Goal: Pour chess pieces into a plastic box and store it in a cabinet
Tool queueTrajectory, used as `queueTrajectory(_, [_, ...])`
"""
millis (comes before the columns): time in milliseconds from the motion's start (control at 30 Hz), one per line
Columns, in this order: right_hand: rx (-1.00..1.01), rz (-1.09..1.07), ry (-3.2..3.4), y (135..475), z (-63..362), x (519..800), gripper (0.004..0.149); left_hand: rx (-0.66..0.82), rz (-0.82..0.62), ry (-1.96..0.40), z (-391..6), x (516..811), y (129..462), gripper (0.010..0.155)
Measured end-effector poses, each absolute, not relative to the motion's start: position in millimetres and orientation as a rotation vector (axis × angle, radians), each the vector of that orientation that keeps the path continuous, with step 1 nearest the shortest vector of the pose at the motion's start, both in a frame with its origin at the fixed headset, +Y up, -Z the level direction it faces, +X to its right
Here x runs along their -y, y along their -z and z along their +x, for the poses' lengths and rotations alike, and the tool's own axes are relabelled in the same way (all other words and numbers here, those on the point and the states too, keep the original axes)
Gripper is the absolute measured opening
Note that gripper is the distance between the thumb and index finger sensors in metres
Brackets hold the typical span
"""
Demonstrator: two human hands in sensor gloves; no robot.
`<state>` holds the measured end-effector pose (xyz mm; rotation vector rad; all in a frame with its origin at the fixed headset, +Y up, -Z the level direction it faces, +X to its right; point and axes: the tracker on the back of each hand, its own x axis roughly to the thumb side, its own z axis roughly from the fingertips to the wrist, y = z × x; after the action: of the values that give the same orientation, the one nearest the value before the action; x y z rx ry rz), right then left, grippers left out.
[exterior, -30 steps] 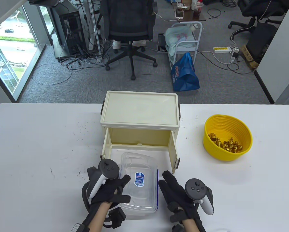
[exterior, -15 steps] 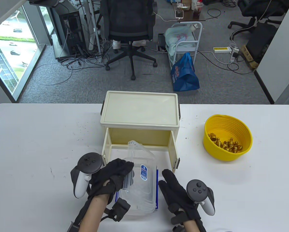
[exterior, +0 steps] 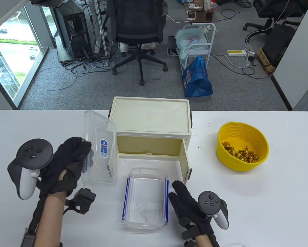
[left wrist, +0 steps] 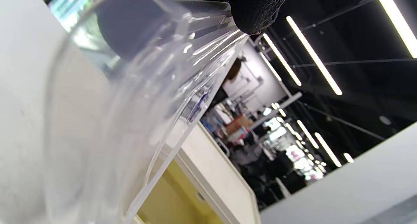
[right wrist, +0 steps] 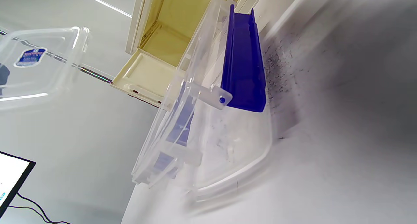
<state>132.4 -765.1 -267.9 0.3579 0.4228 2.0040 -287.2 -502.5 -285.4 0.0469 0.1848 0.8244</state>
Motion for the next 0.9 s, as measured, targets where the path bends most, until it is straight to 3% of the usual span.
queueTrajectory(200, [-0.437, 0.352, -2.008, 268, 132, 765, 0.072, -0.323, 0.024, -0.525, -310, 526, 307, 0.043])
queueTrajectory(533, [-0.446, 0.372, -2.045, 267, 127, 764, 0.072, -0.526, -0.151, 0.052, -322, 650, 361, 0.039])
queueTrajectory(733, [-0.451, 0.365, -2.041, 267, 127, 764, 0.072, -0.505, -0.236, 0.135, -316, 711, 381, 0.037])
queueTrajectory(900, [-0.456, 0.361, -2.038, 267, 127, 764, 0.072, -0.465, -0.297, 0.224, -305, 741, 387, 0.038])
